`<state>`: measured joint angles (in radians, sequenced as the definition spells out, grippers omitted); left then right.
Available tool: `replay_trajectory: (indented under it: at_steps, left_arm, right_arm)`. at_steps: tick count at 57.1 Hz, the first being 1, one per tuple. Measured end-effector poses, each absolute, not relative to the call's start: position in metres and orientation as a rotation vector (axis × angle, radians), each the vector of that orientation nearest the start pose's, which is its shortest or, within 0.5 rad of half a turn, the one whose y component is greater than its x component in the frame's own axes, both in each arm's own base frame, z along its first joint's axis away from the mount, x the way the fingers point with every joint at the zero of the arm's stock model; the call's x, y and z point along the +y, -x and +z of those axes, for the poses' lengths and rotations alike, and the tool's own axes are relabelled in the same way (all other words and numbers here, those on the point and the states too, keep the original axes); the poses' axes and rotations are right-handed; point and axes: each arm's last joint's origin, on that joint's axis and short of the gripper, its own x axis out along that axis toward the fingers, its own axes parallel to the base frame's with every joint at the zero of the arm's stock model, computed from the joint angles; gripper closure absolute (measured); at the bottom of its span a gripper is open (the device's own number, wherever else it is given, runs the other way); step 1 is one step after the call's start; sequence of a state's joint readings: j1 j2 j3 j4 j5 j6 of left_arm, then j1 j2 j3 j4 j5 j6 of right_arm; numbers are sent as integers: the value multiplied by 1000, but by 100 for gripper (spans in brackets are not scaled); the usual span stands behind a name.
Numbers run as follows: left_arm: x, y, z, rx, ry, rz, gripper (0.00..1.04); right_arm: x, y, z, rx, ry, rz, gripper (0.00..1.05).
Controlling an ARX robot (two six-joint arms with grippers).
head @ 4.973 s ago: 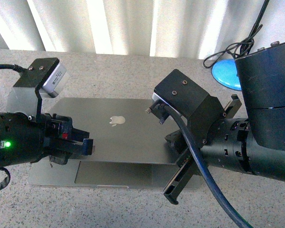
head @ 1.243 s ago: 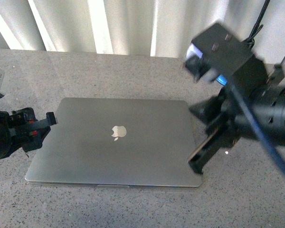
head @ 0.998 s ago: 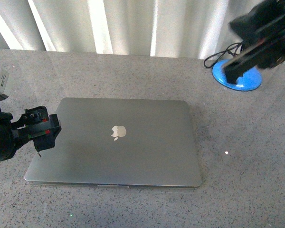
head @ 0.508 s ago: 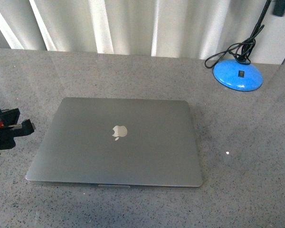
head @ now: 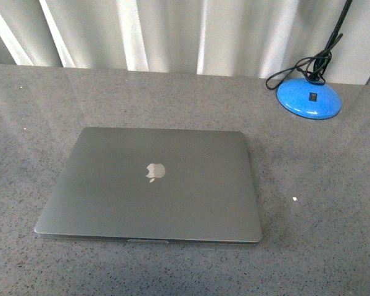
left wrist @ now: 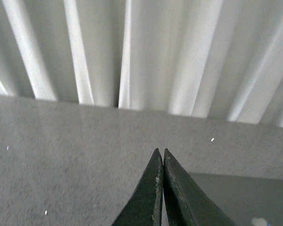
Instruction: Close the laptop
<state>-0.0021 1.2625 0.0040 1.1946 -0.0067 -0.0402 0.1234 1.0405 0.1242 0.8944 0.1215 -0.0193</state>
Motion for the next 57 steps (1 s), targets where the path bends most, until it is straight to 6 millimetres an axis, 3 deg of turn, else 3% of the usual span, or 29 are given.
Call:
replay_trajectory:
  at_steps: [7, 21, 57]
  left_arm:
    - [0, -155, 156, -13, 17, -2, 101]
    - [0, -137, 168, -22, 8, -1, 101]
    - [0, -113, 171, -17, 8, -1, 101]
  right_arm:
    - [13, -164, 161, 23, 20, 9, 104]
    - [0, -146, 167, 1, 14, 1, 104]
    - [0, -119, 175, -27, 10, 3, 104]
